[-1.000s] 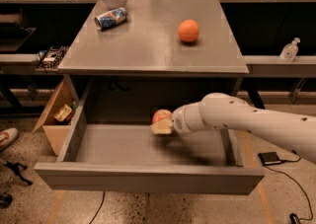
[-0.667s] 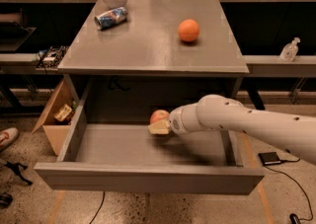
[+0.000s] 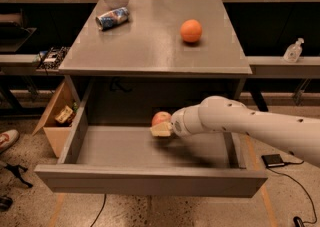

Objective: Place apple into top drawer

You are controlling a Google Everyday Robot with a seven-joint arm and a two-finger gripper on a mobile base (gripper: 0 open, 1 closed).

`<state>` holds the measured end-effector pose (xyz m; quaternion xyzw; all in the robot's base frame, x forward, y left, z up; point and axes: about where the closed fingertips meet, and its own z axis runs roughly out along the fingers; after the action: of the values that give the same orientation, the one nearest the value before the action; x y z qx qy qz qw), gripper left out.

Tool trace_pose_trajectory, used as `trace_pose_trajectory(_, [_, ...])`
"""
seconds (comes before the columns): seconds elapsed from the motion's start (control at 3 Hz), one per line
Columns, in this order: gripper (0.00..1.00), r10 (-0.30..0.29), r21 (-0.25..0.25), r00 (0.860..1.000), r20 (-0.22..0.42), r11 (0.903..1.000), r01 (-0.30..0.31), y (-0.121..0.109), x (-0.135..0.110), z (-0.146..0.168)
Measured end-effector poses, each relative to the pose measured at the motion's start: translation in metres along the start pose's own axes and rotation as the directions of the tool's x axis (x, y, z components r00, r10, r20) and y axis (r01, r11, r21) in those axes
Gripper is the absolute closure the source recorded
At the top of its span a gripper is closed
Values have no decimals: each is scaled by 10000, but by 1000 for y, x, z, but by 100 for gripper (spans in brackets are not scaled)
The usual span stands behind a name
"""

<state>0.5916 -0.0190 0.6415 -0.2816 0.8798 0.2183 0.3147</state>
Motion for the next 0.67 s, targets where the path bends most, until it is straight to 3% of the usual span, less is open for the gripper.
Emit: trace_pose_trajectory(0.67, [12,297,-306,9995,42,9991,-296,-8,-2,-7])
